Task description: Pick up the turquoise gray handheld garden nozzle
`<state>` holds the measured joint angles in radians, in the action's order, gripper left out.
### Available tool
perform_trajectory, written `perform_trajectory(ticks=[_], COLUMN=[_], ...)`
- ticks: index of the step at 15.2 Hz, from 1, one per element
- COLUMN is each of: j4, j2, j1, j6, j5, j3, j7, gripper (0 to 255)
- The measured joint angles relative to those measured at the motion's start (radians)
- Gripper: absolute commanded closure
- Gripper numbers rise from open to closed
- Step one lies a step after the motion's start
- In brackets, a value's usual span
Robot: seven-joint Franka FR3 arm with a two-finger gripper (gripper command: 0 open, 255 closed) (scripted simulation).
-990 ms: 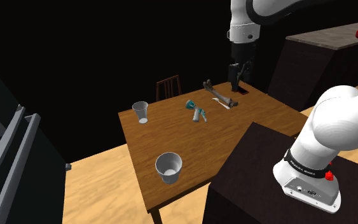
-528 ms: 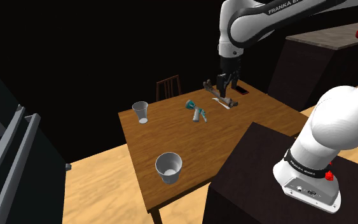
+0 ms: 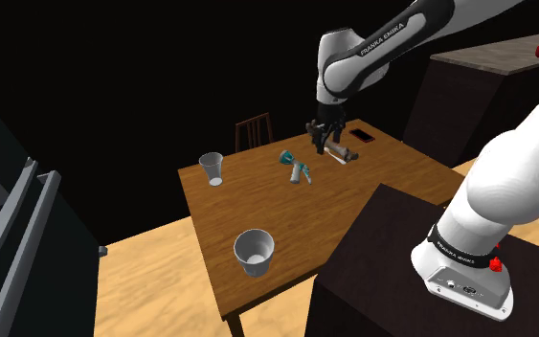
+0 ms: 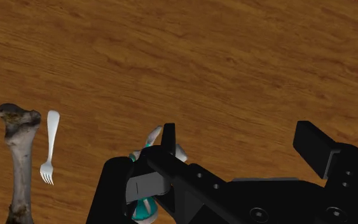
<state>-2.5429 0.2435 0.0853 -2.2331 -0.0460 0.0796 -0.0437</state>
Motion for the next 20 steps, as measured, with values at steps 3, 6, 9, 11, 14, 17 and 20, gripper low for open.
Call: perform_trajectory(ticks=[3, 6, 9, 11, 14, 17, 20], j4=[0.046, 0.092, 0.159, 0.196, 0.301, 0.388, 0.512], j2=[-0.127, -0.232, -0.357, -0.419, -0.548, -0.657, -0.778], j1=[0.012, 0.023, 0.038, 0.044, 0.067, 0.093, 0.126], j6=[-0.099, -0.175, -0.249, -0.286, -0.326, -0.363, -0.376], j5=[0.004, 0.018, 0.043, 0.058, 0.090, 0.116, 0.138], j3=[0.022, 0.038, 0.049, 0.049, 0.046, 0.038, 0.028], j7=[-0.030, -0.060, -0.097, -0.111, -0.147, -0.178, -0.207], gripper=[0, 0, 0, 0, 0, 0, 0])
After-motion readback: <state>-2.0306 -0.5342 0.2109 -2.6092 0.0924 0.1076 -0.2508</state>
